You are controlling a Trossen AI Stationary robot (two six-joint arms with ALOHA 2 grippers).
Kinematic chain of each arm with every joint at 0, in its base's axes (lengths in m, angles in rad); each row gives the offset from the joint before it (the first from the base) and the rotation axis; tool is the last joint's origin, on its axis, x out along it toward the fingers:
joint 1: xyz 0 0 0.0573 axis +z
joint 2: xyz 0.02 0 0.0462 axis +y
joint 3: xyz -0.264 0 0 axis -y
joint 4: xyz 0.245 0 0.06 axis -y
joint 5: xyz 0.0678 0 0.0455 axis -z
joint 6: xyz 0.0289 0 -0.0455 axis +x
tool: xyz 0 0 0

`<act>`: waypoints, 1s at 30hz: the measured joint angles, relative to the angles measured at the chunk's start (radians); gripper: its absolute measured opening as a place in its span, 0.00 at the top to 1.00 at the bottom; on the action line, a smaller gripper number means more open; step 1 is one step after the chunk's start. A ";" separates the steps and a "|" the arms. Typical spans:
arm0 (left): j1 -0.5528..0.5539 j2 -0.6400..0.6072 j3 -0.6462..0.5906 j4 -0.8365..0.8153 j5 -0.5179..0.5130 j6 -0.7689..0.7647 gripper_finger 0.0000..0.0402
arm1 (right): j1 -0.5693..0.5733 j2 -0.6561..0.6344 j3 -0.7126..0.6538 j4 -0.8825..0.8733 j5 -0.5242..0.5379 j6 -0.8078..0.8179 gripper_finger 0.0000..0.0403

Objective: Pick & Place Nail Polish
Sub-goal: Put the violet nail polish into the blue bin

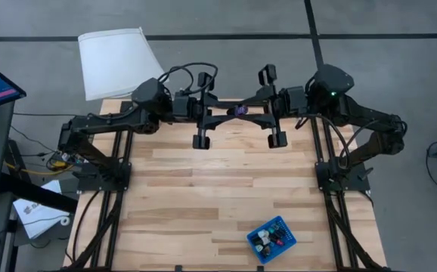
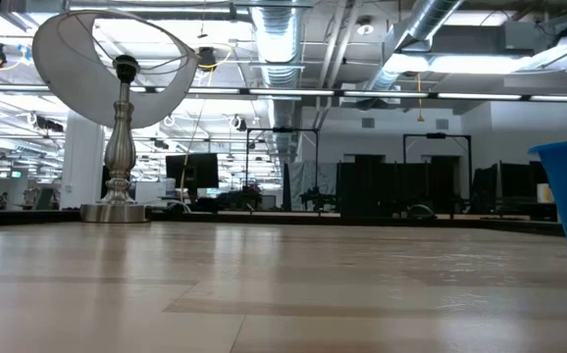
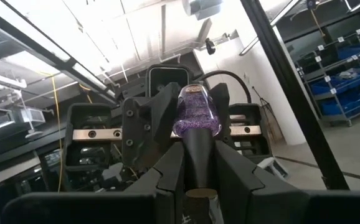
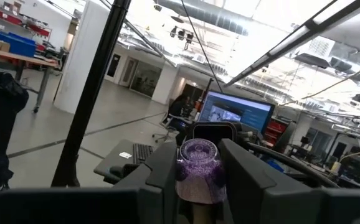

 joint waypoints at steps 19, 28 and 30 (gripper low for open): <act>-0.001 -0.076 0.000 -0.239 -0.179 0.003 0.46 | -0.005 -0.171 -0.001 -0.063 -0.011 -0.004 0.84; -0.002 -0.232 0.000 -0.499 -0.245 -0.025 0.57 | 0.076 -0.311 0.000 -0.276 -0.035 0.014 0.86; -0.006 -0.262 0.000 -0.561 -0.279 -0.034 0.64 | 0.097 -0.322 0.000 -0.347 -0.034 0.036 0.86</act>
